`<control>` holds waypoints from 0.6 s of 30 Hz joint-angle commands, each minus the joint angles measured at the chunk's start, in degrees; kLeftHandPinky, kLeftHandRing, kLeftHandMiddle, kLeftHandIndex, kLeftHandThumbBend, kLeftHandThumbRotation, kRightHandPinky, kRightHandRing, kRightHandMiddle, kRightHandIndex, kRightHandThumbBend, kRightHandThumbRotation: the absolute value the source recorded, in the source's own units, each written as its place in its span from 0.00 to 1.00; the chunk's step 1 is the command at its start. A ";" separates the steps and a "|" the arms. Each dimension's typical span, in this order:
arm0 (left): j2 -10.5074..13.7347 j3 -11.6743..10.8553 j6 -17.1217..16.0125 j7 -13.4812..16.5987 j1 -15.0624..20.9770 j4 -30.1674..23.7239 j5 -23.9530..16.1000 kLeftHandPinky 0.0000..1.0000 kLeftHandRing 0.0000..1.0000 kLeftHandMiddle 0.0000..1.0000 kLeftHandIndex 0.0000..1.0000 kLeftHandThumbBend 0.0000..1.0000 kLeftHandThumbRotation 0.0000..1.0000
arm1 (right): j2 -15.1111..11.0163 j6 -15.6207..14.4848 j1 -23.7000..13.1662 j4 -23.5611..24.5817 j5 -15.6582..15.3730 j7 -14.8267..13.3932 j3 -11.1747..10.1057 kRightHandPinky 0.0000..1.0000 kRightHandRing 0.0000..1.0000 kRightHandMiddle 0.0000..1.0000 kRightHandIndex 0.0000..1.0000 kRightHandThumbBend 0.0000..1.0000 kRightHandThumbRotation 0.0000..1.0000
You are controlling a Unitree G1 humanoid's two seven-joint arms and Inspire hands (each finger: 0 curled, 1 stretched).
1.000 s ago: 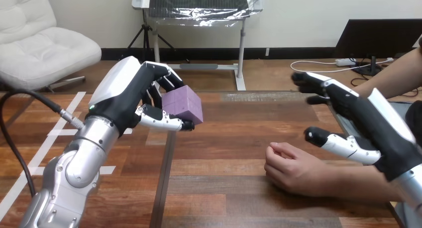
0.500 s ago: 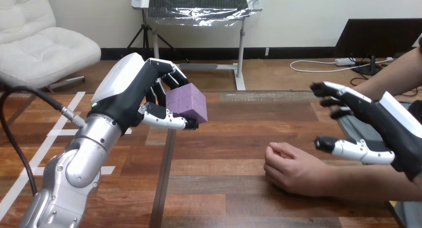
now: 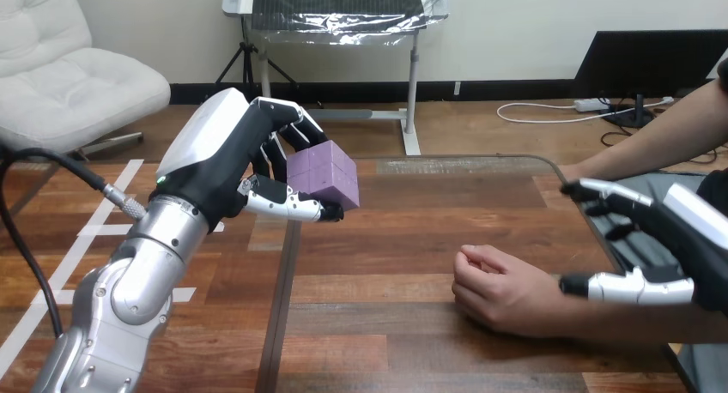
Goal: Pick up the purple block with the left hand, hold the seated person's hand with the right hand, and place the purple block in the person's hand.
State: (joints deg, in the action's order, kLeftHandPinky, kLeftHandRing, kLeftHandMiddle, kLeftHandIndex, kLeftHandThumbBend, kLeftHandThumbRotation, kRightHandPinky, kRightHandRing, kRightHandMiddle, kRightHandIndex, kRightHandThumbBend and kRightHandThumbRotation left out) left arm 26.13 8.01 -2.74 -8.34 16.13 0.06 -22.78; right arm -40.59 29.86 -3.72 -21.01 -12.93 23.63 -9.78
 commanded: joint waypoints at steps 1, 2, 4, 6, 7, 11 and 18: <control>-0.03 -2.17 -1.13 0.52 1.32 -2.40 0.98 0.28 0.35 0.42 0.46 0.63 0.00 | -2.42 -0.17 -4.79 -0.39 -1.46 -0.67 1.32 0.75 0.87 0.90 0.91 0.86 0.56; -0.03 -2.24 -1.14 0.50 1.28 -2.40 1.08 0.28 0.35 0.42 0.46 0.63 0.00 | -2.67 -0.04 -4.89 -0.80 -1.80 -0.67 1.55 0.76 0.87 0.90 0.91 0.87 0.55; -0.09 -2.26 -1.08 0.48 1.29 -2.41 1.15 0.28 0.35 0.42 0.46 0.63 0.00 | -3.00 0.29 -5.09 -1.50 -2.11 -0.70 1.85 0.76 0.87 0.90 0.91 0.87 0.55; -0.14 -2.29 -1.07 0.54 1.24 -2.45 1.17 0.29 0.35 0.42 0.46 0.63 0.00 | -3.42 0.45 -5.37 -2.37 -2.71 -0.75 2.26 0.77 0.87 0.90 0.90 0.88 0.54; -0.15 -2.30 -1.08 0.56 1.23 -2.47 1.17 0.29 0.36 0.42 0.46 0.63 0.00 | -3.53 0.50 -5.46 -2.62 -2.86 -0.78 2.38 0.77 0.87 0.90 0.90 0.88 0.54; -0.12 -2.49 -1.51 0.62 1.04 -2.34 1.47 0.29 0.36 0.42 0.46 0.62 0.00 | -4.30 0.61 -5.76 -3.41 -4.40 -1.08 3.24 0.78 0.86 0.89 0.89 0.90 0.51; -0.14 -2.61 -2.21 0.79 0.96 -1.80 1.77 0.29 0.36 0.43 0.46 0.62 0.00 | -5.17 1.12 -6.39 -4.98 -5.91 -1.26 4.49 0.80 0.86 0.88 0.88 0.91 0.44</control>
State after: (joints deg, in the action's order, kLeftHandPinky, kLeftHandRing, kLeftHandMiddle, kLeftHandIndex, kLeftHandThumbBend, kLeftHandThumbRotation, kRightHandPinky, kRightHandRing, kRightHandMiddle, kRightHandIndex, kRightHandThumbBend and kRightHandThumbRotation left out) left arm 26.13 7.27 -3.37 -8.34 15.55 0.06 -21.86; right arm -43.27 30.08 -4.73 -25.32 -18.12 23.54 -6.36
